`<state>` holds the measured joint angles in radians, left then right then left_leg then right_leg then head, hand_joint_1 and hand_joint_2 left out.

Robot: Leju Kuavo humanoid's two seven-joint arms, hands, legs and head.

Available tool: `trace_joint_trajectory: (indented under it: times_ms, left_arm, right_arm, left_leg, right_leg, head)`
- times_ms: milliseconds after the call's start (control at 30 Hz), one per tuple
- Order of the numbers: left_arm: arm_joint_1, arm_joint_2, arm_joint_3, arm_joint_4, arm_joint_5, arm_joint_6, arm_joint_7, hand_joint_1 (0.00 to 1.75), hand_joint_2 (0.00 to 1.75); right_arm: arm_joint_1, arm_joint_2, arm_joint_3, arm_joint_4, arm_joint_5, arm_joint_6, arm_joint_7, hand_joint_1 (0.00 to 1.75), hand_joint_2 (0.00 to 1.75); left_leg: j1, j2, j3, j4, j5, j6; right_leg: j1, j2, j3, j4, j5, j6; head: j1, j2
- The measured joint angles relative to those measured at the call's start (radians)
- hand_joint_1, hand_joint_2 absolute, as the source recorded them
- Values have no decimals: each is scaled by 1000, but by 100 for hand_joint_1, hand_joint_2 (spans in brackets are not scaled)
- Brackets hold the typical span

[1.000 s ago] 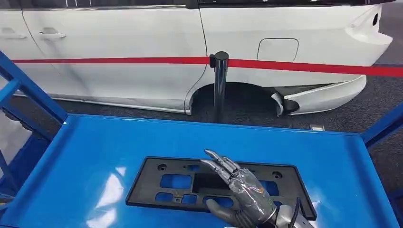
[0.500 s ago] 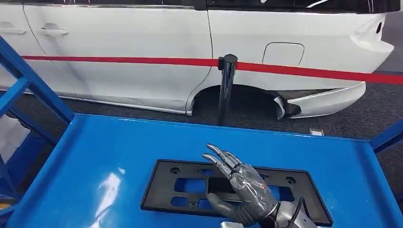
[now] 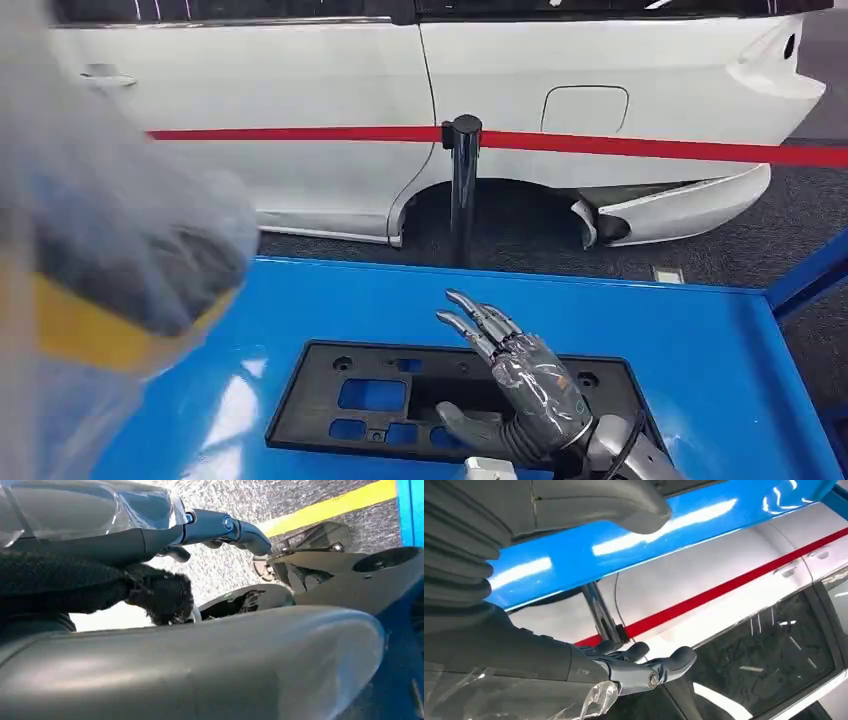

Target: Take the parts from the cabinet and place them on the table.

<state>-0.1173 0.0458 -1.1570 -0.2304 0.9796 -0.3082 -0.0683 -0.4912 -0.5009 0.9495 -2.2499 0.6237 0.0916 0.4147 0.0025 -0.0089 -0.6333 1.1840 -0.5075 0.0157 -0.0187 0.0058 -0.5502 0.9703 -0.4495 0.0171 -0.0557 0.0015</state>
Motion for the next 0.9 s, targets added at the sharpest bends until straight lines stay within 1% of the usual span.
trace_joint_trajectory:
  times_ms: [33,67,100,167,200,233,267,300,333,367,400,433,467,500,533,567,600,633,667,700,733,767,800,833,867,900]
  left_arm:
    - [0,0,0,0,-2,0,-3,0,0]
    - [0,0,0,0,-2,0,-6,0,0]
    - [-1,0,0,0,-2,0,-9,0,0]
    - [1,0,0,0,0,0,-11,0,0]
    - [3,0,0,0,2,0,-11,0,0]
    - [3,0,0,0,3,0,-11,0,0]
    - [3,-2,0,0,5,0,-10,0,0]
    - [3,-3,0,0,6,0,-8,0,0]
    - [3,-3,0,0,6,0,-6,0,0]
    - [3,-4,0,0,7,0,-5,0,0]
    - [3,-5,0,0,8,0,-5,0,0]
    - [4,-5,0,0,9,0,-5,0,0]
    - [4,-6,0,0,9,0,-4,0,0]
    - [4,-6,0,0,9,0,-4,0,0]
    - [4,-7,0,0,10,0,-4,0,0]
    - [3,-8,0,0,11,0,-4,0,0]
    - [3,-8,0,0,11,0,-4,0,0]
    - [1,-8,0,0,12,0,1,0,0]
    - [1,-8,0,0,13,0,3,0,0]
    - [0,-8,0,0,15,0,3,0,0]
    - [1,-8,0,0,15,0,5,0,0]
    - [1,-7,0,0,15,0,6,0,0]
    - [0,-7,0,0,15,0,7,0,0]
    - [0,-7,0,0,15,0,8,0,0]
    - [0,-7,0,0,14,0,8,0,0]
    - [0,-7,0,0,15,0,8,0,0]
  right_arm:
    - [-5,0,0,0,6,2,0,0,0]
    - [-10,-1,-1,0,12,4,1,0,0]
    - [-15,-2,-2,0,17,7,3,0,0]
    - [-24,-6,-2,0,24,18,8,0,0]
    - [-30,-8,-2,-1,26,25,11,0,0]
    - [-35,-8,-2,-3,26,30,14,0,0]
    - [-38,-11,-2,-7,26,34,18,0,0]
    - [-46,-13,-2,-8,26,39,20,0,0]
    - [-54,-14,-1,-10,25,46,22,0,0]
    - [-61,-15,0,-10,24,49,26,0,0]
    - [-64,-16,1,-10,24,54,30,0,0]
    - [-66,-16,3,-10,24,55,31,0,0]
    - [-67,-16,6,-10,24,56,33,0,0]
    - [-71,-17,9,-10,24,58,34,0,0]
    - [-76,-18,10,-10,24,58,34,0,0]
    - [-80,-18,11,-10,24,58,34,0,0]
    - [-84,-19,12,-10,24,58,35,0,0]
    - [-88,-19,14,-11,24,57,35,0,0]
    - [-88,-19,14,-13,24,56,37,0,0]
    - [-88,-19,15,-13,24,55,37,0,0]
    - [-88,-19,16,-13,24,55,39,0,0]
    - [-89,-19,16,-13,24,55,42,0,0]
    - [-94,-21,16,-13,24,54,43,0,0]
    - [-94,-23,16,-13,24,53,43,0,0]
    - [-94,-23,16,-13,24,53,43,0,0]
    - [-94,-23,17,-13,25,52,44,0,0]
  left_leg:
    - [0,0,45,-97,44,5]
    - [-1,0,86,-186,79,11]
    - [-7,0,102,-222,66,14]
    - [-9,-1,97,-227,66,17]
    - [-10,-1,97,-226,66,21]
    - [-7,-1,99,-233,72,30]
    - [0,0,107,-239,80,38]
    - [-1,1,107,-239,82,41]
    - [-1,2,107,-239,83,44]
    - [-2,3,106,-239,83,46]
    - [-3,3,104,-238,84,46]
    - [-3,3,104,-238,84,46]
    - [-2,2,104,-238,84,46]
    - [-2,2,104,-236,84,46]
    - [0,1,106,-235,83,45]
    - [0,1,108,-233,81,42]
    - [-6,2,103,-229,80,35]
    - [-10,2,95,-222,81,31]
    - [-8,2,93,-225,85,25]
    - [-10,1,92,-228,89,20]
    - [-7,1,91,-227,90,17]
    - [-5,0,86,-219,82,14]
    - [-5,2,74,-185,49,6]
    - [-1,2,49,-115,-1,0]
    - [1,2,14,-28,-48,-5]
    - [1,2,-18,53,-85,-7]
  right_leg:
    - [0,1,3,0,0,1]
    - [0,1,5,0,-1,2]
    - [7,1,3,1,-3,5]
    - [6,2,-2,0,1,13]
    - [5,2,-1,-3,2,18]
    - [7,2,1,-4,2,25]
    - [1,2,-3,11,-10,29]
    - [4,0,-18,49,-40,32]
    - [4,0,-51,124,-86,35]
    - [3,0,-90,215,-129,38]
    - [3,0,-122,288,-155,40]
    - [3,0,-135,322,-157,41]
    - [3,0,-125,304,-136,41]
    - [1,0,-94,244,-96,43]
    - [-1,-1,-47,149,-47,42]
    - [-4,-1,-1,54,-6,44]
    - [-1,2,20,12,-18,43]
    - [-1,3,13,3,-10,32]
    - [0,3,8,5,-8,29]
    - [3,3,5,7,-7,24]
    - [3,1,4,5,-3,18]
    - [-3,-2,2,2,2,9]
    - [-3,-2,-2,2,6,3]
    - [-3,-3,-7,2,10,-3]
    - [-2,-3,-14,3,14,-8]
    - [-1,-3,-21,3,19,-11]
  head:
    - [0,0]
    - [0,0]
    - [0,0]
    - [1,0]
    - [1,0]
    - [0,0]
    - [0,0]
    - [3,0]
    - [5,0]
    - [5,0]
    - [5,0]
    - [5,0]
    - [5,0]
    - [5,0]
    - [5,0]
    - [5,0]
    - [5,0]
    - [4,0]
    - [4,0]
    - [4,0]
    - [4,0]
    - [4,0]
    - [3,0]
    - [3,0]
    - [2,0]
    - [3,0]
